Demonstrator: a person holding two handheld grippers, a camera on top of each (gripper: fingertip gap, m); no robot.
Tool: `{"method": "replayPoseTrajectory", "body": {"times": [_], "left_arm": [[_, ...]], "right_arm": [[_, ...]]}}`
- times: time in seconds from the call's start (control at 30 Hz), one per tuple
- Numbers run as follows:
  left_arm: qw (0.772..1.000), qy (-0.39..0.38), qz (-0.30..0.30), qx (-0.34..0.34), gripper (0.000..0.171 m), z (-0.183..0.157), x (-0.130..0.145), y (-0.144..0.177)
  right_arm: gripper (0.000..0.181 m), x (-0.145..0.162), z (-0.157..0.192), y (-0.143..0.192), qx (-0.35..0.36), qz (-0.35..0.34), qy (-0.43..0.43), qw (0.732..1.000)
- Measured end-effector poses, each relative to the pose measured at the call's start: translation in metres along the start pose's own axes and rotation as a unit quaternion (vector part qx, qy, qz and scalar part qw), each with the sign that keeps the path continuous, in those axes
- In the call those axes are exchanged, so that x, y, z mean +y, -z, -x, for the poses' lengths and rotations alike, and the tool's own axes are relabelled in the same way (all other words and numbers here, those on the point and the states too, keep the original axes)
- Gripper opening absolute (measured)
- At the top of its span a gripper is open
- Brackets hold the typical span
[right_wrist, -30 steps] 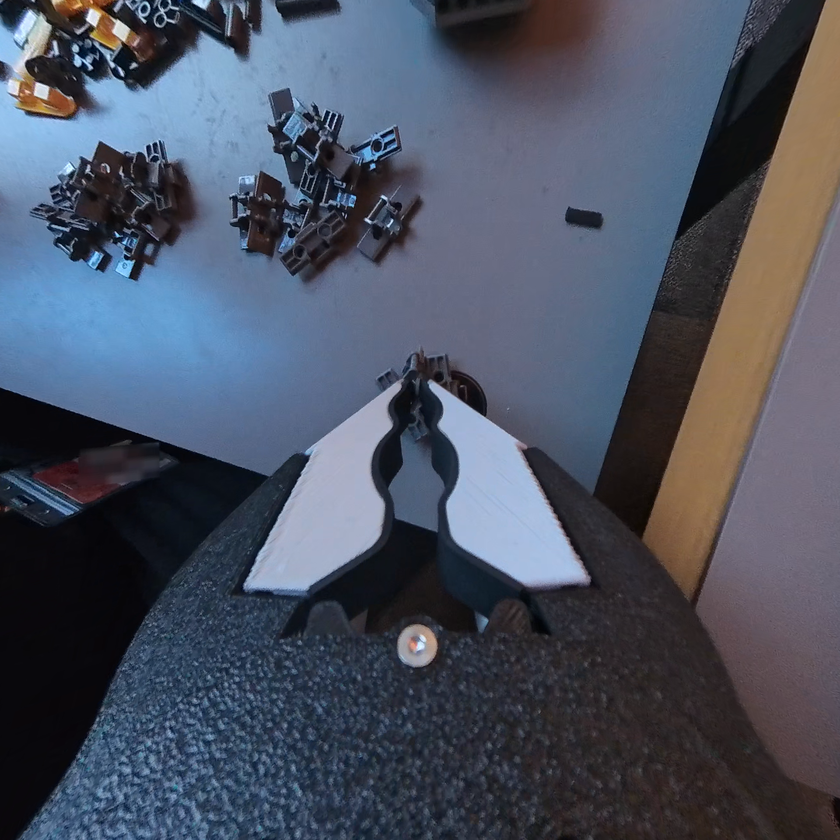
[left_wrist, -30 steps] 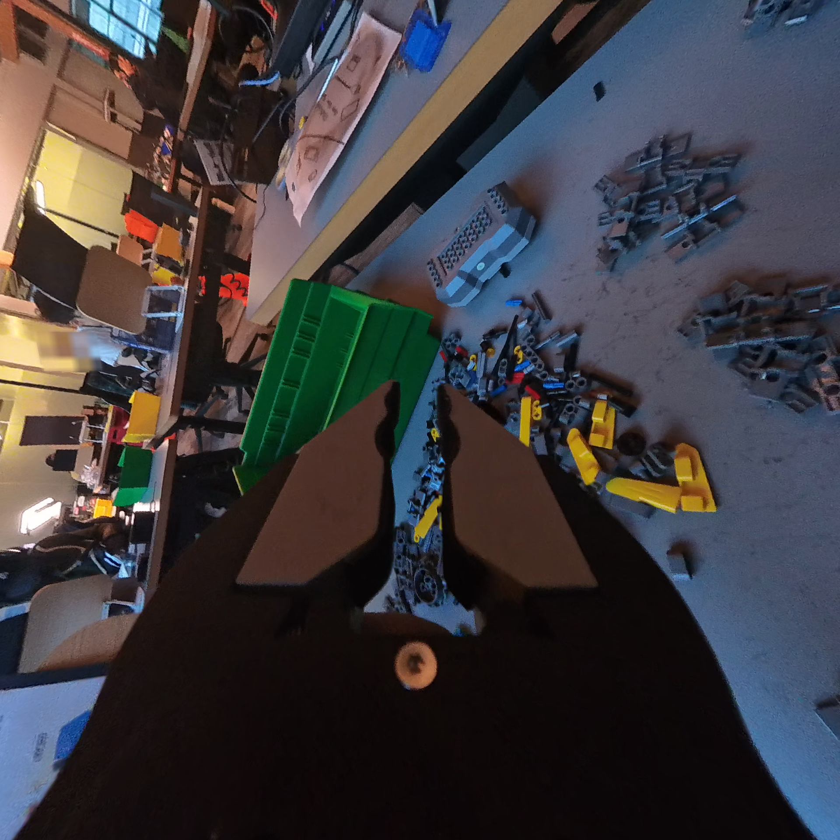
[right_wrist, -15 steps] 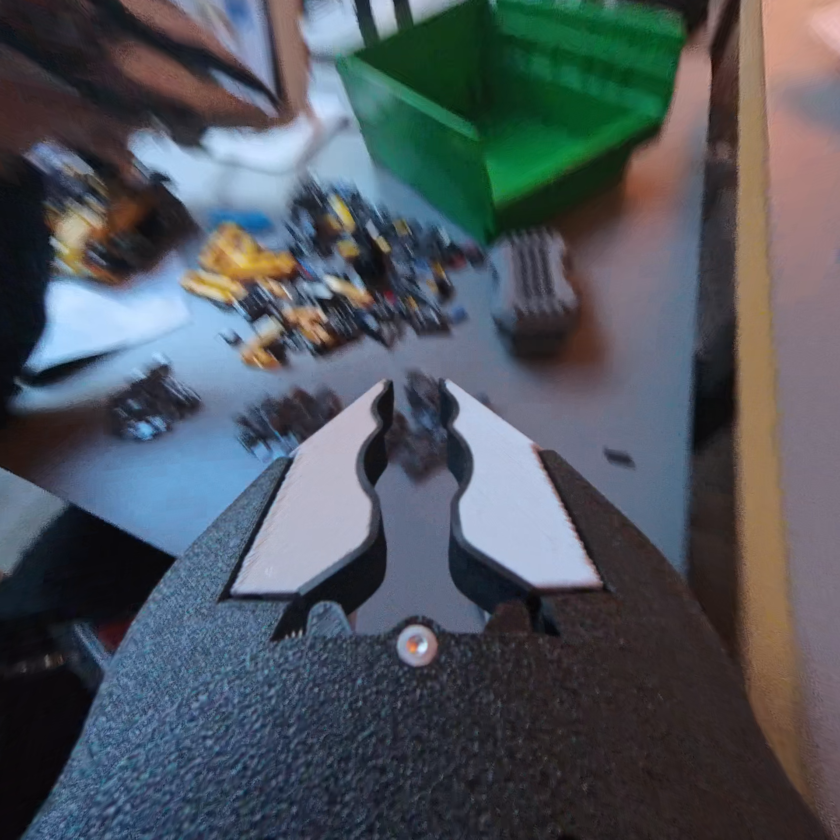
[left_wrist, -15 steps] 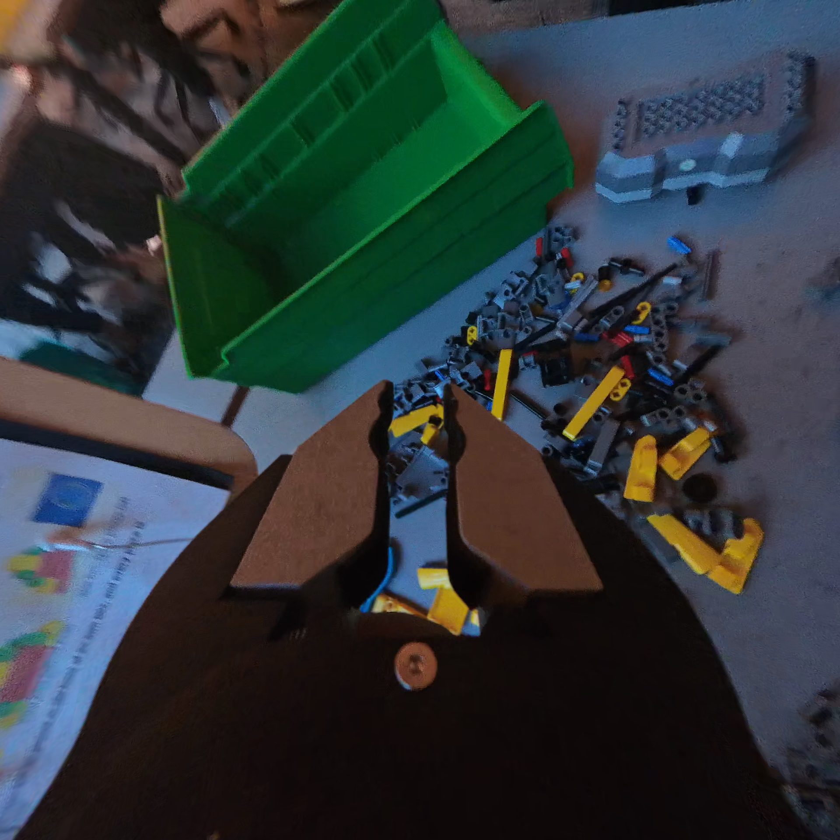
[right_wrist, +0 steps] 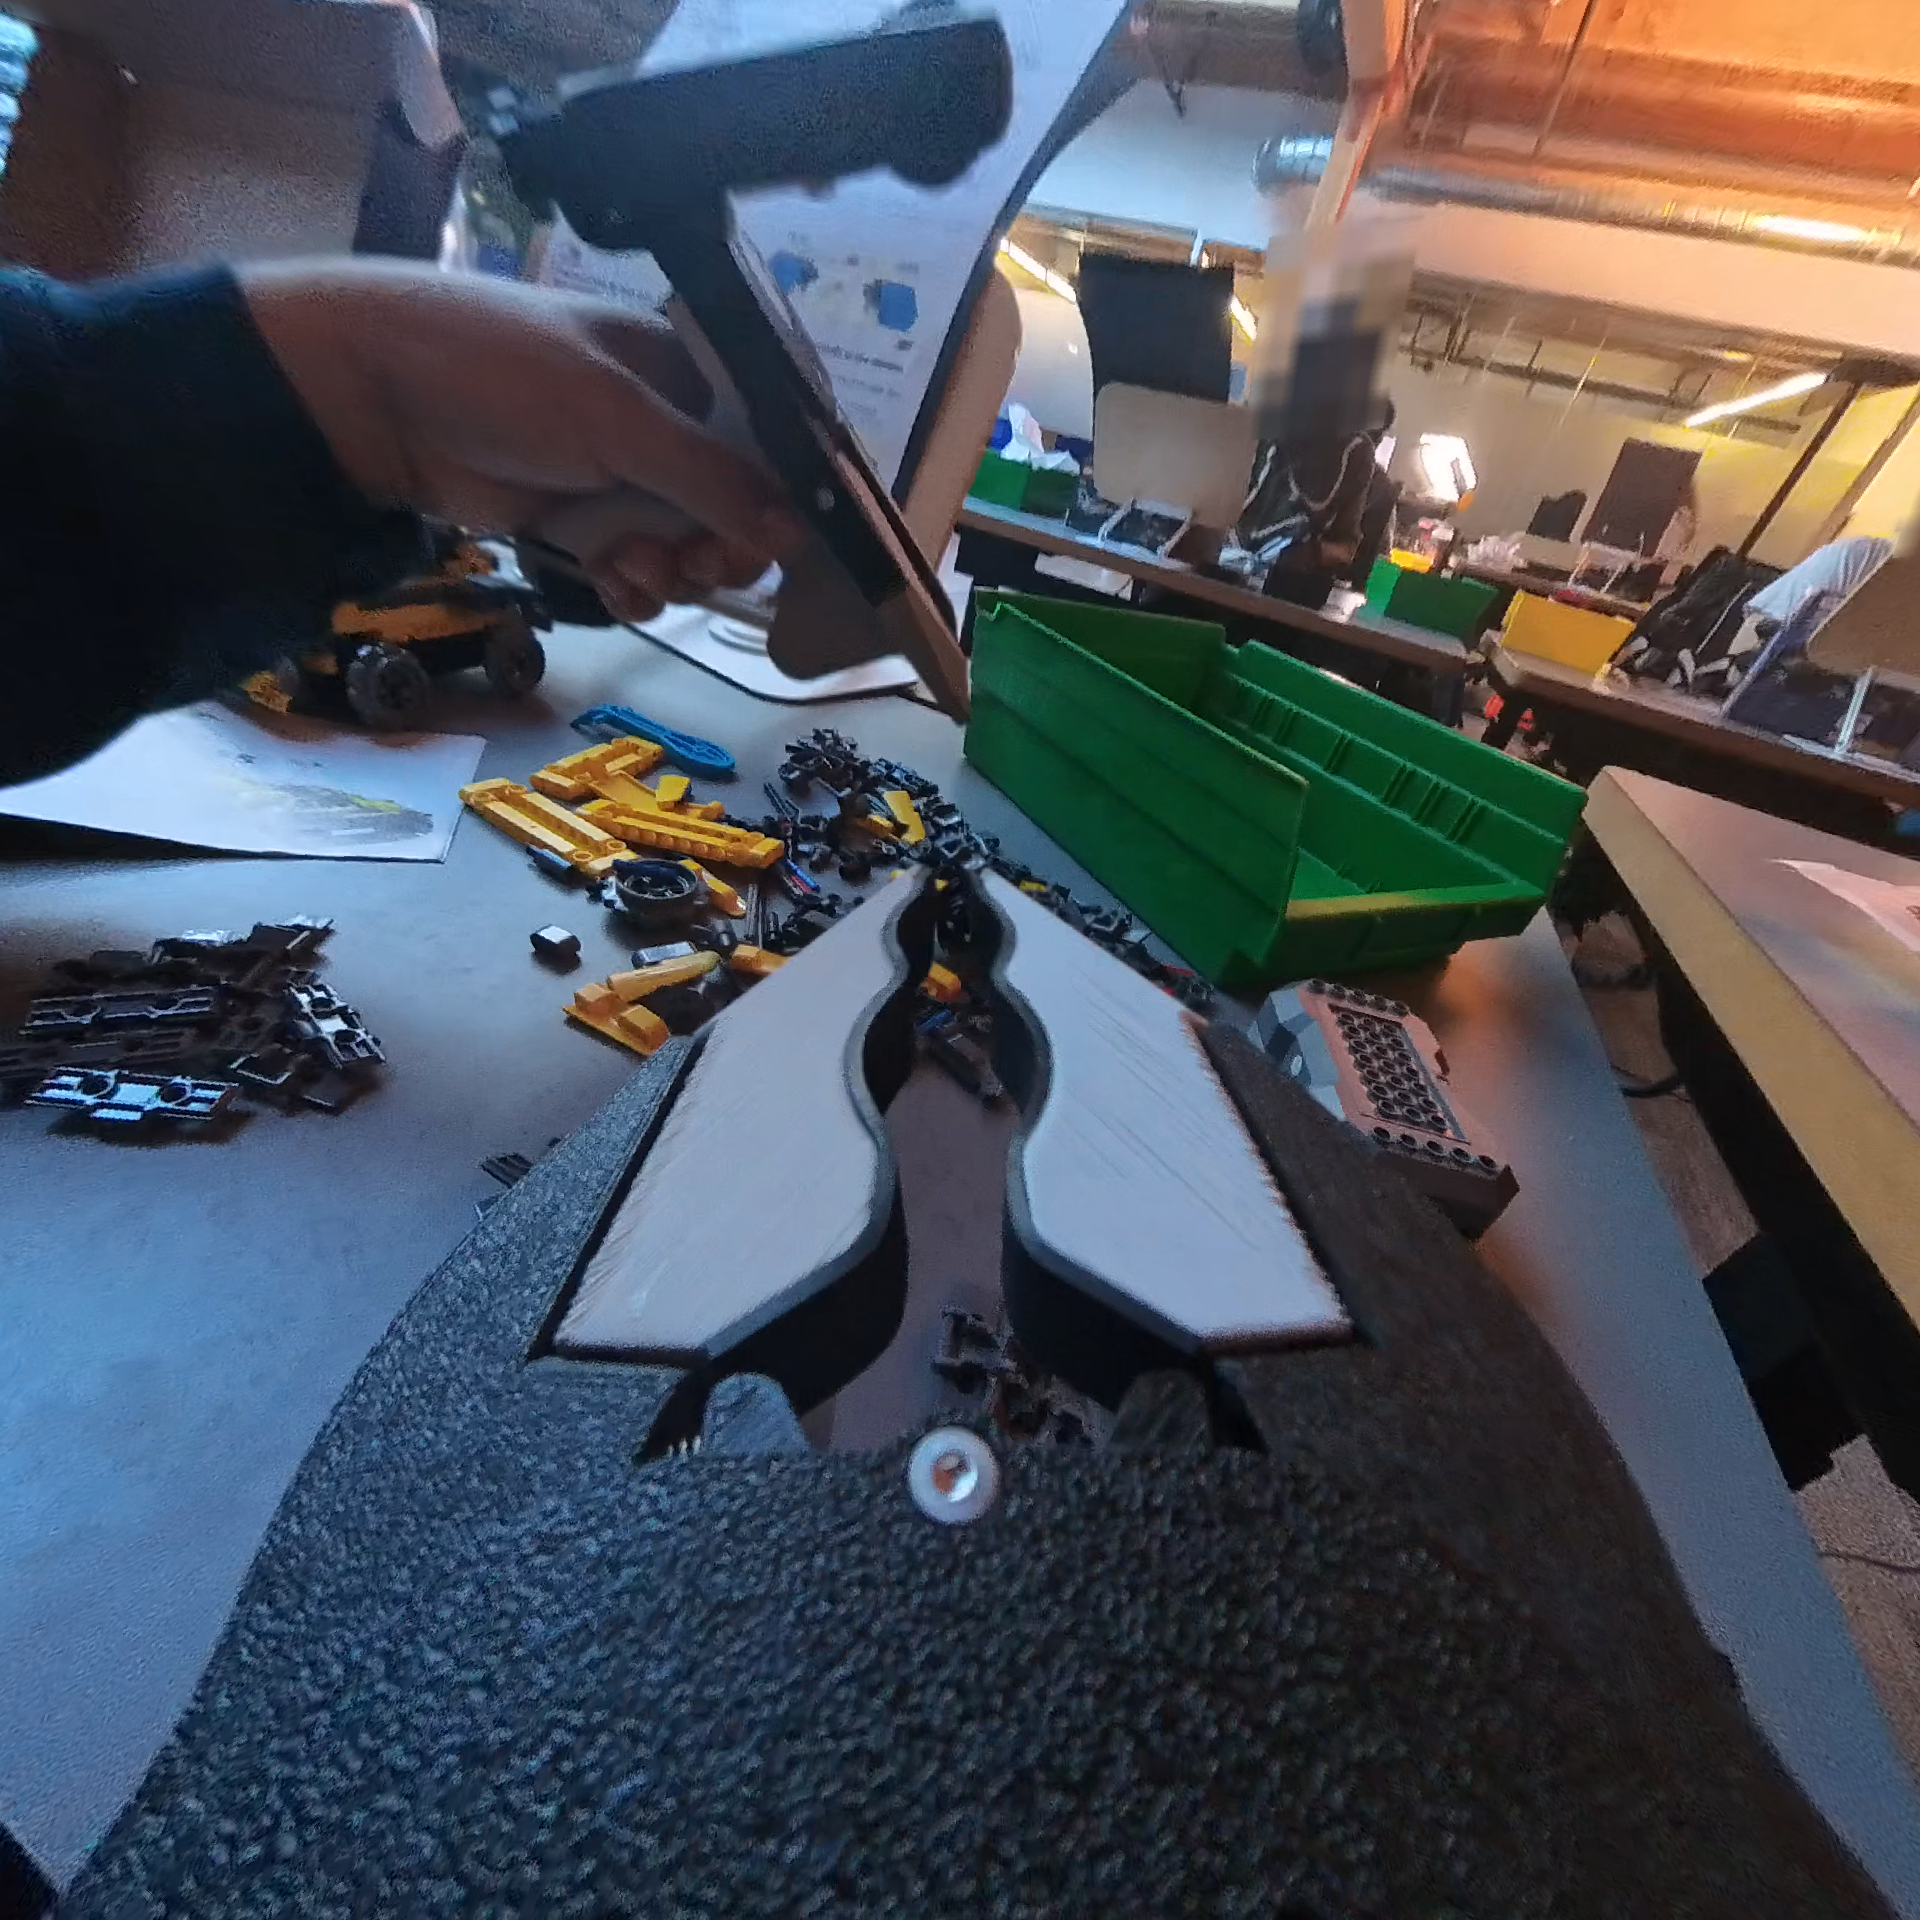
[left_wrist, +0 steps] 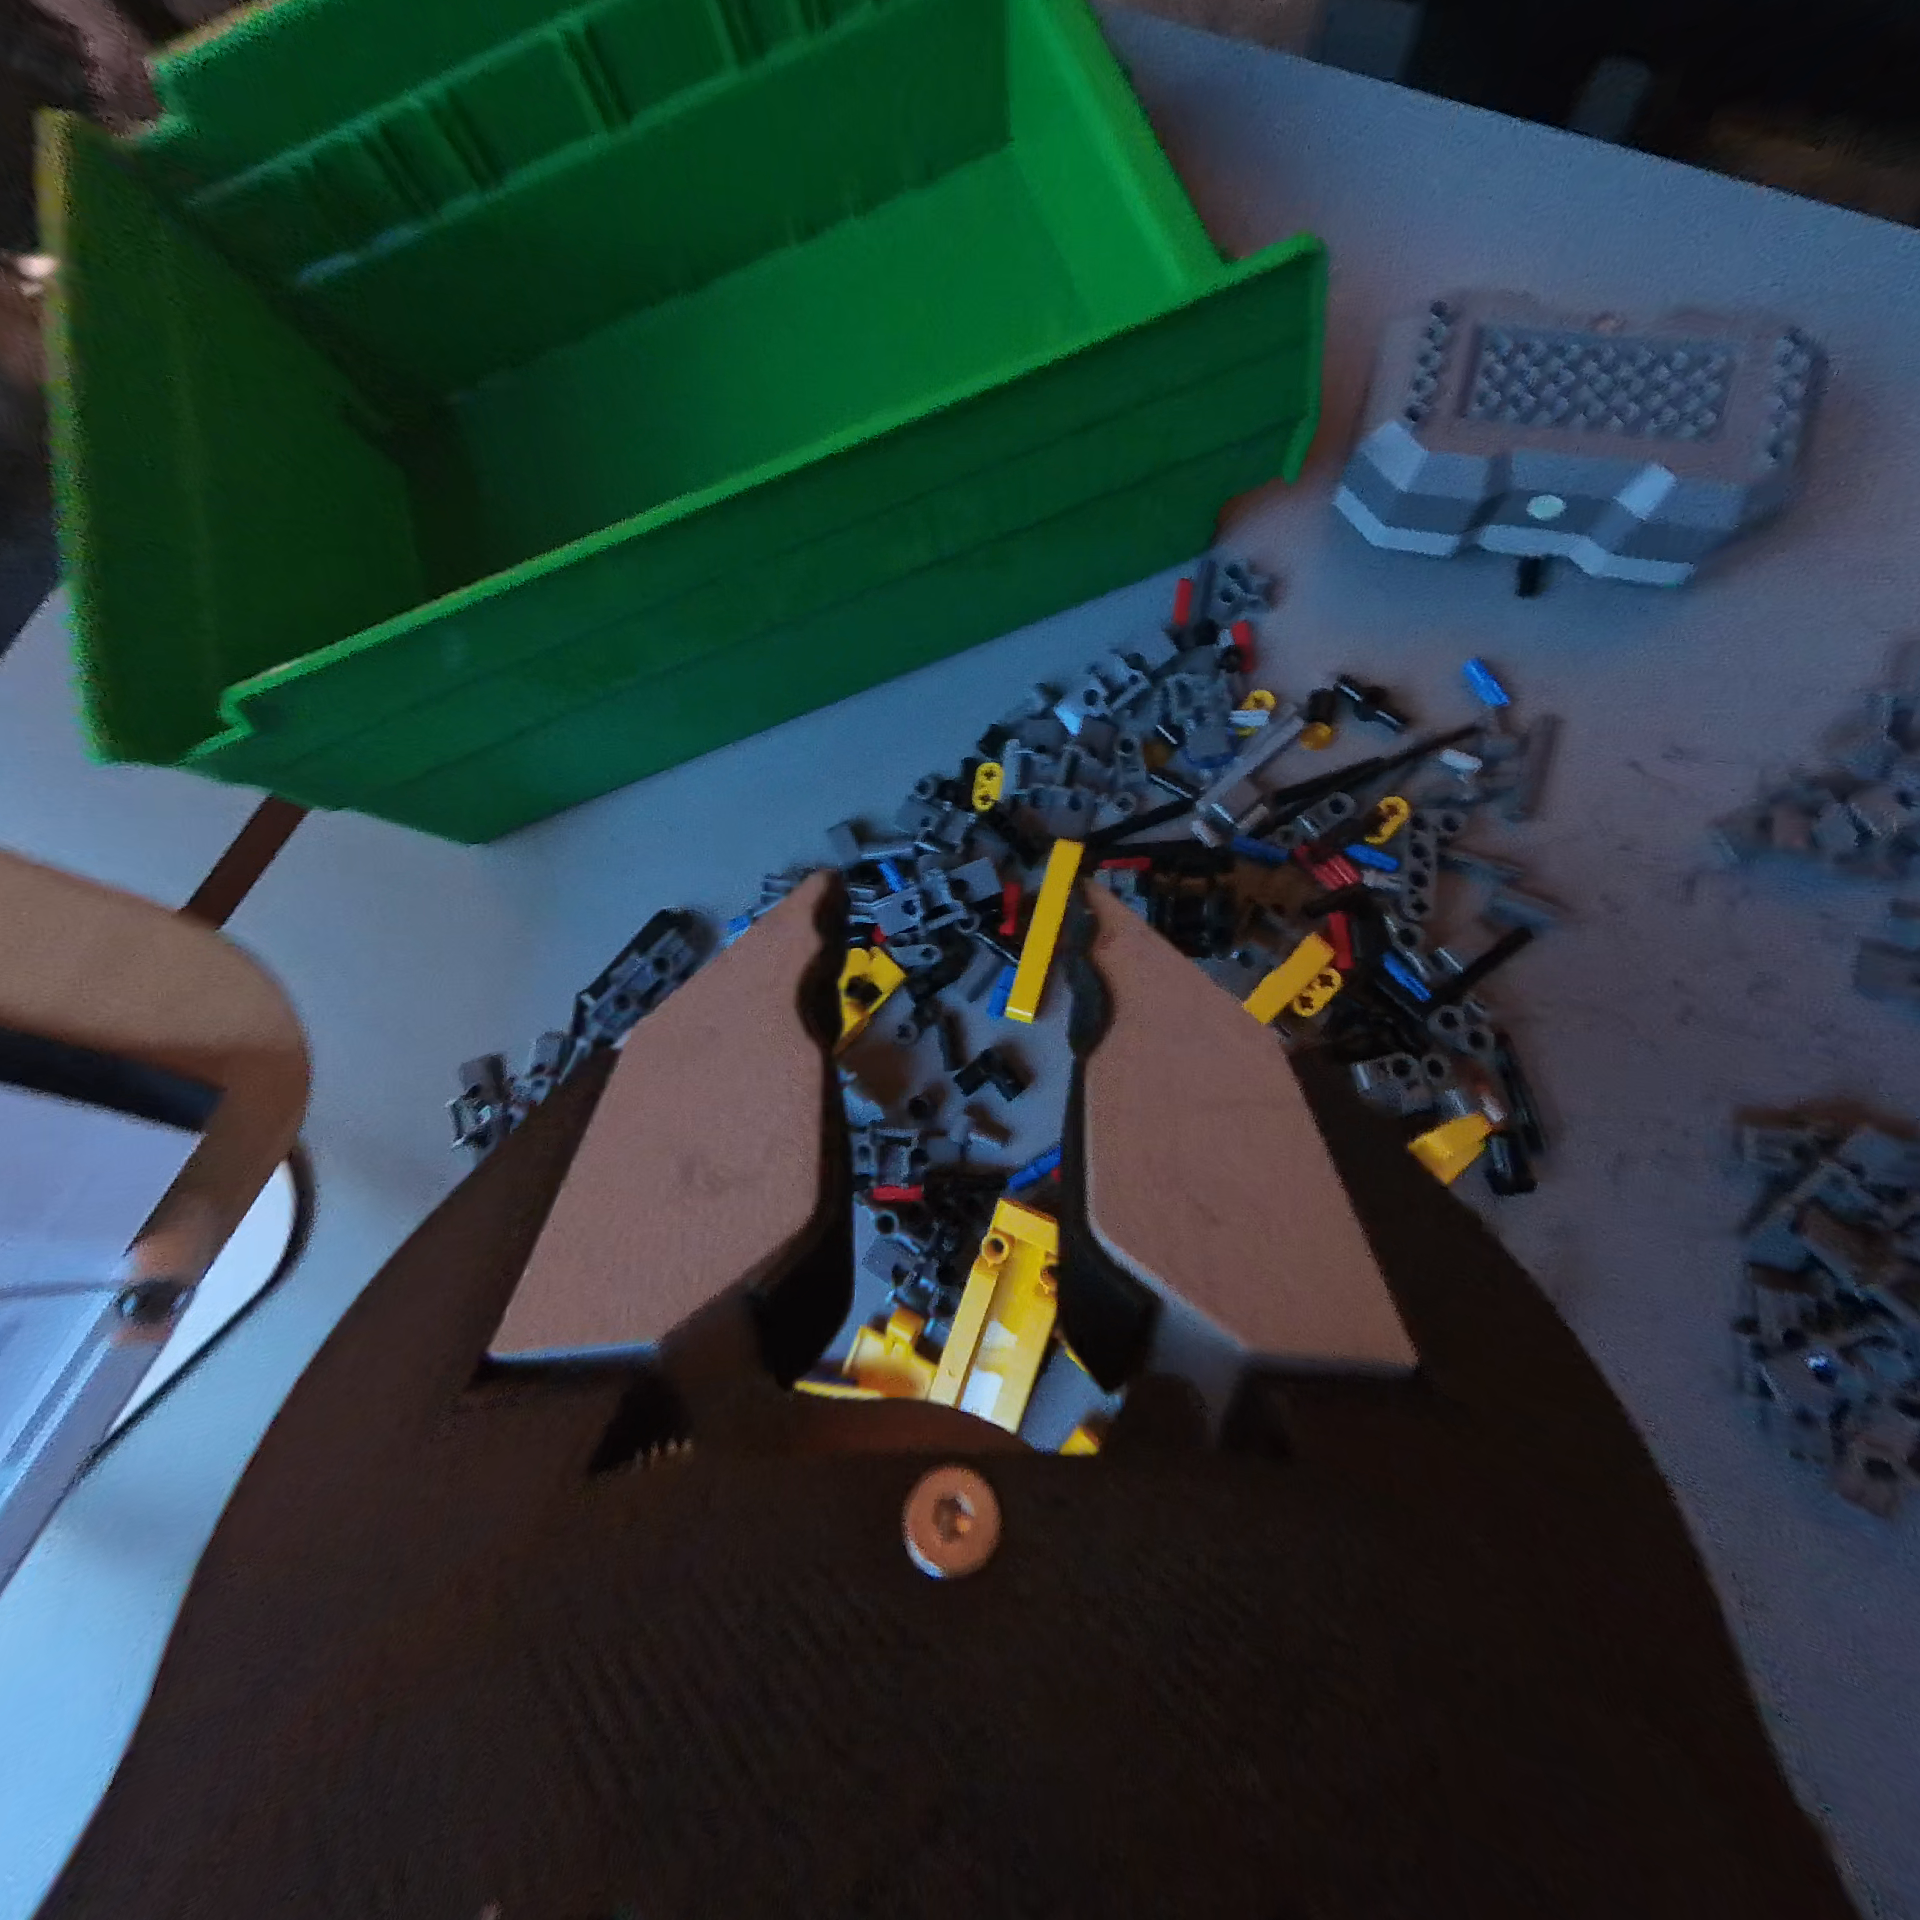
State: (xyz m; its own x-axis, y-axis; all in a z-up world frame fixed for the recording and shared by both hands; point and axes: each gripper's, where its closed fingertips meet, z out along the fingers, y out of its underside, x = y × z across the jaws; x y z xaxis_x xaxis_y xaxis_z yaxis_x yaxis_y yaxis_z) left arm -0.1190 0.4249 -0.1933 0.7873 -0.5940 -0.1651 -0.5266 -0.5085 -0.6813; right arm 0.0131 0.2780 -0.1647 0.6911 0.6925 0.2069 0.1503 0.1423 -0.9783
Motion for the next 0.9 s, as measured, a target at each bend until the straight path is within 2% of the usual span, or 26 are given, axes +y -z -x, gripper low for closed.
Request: {"method": "replayPoseTrajectory", "body": {"times": [0.1, 0.2, 0.3, 0.47, 0.57, 0.7, 0.9], "left_arm": [[1.0, -0.007, 0.01, 0.025, 0.02, -0.002, 0.011, -0.017], [0.997, 0.025, 0.03, 0.064, 0.021, 0.001, 0.018, -0.032], [0.991, 0.033, 0.078, 0.106, 0.027, -0.001, 0.023, -0.041], [0.989, -0.043, 0.105, 0.093, 0.026, 0.006, 0.026, -0.053], [0.988, -0.035, 0.103, 0.111, 0.024, 0.006, 0.025, -0.061], [0.987, -0.054, 0.114, 0.1, 0.025, 0.01, 0.031, -0.06], [0.983, -0.05, 0.141, 0.11, 0.031, 0.006, 0.044, -0.068]], "right_arm": [[0.006, 0.003, -0.002, 0.001, 0.006, 0.0, -0.004, 1.0], [0.009, 0.004, -0.005, 0.001, 0.008, 0.002, -0.012, 1.0], [0.01, 0.004, -0.005, 0.001, 0.004, -0.001, -0.018, 1.0], [0.01, 0.005, -0.003, 0.0, -0.001, 0.005, -0.013, 1.0], [0.01, 0.007, 0.0, -0.001, -0.003, 0.012, -0.005, 1.0], [0.01, 0.008, 0.001, -0.002, -0.002, 0.013, 0.001, 1.0], [0.01, 0.006, -0.004, 0.0, 0.0, 0.004, -0.02, 1.0]]}}
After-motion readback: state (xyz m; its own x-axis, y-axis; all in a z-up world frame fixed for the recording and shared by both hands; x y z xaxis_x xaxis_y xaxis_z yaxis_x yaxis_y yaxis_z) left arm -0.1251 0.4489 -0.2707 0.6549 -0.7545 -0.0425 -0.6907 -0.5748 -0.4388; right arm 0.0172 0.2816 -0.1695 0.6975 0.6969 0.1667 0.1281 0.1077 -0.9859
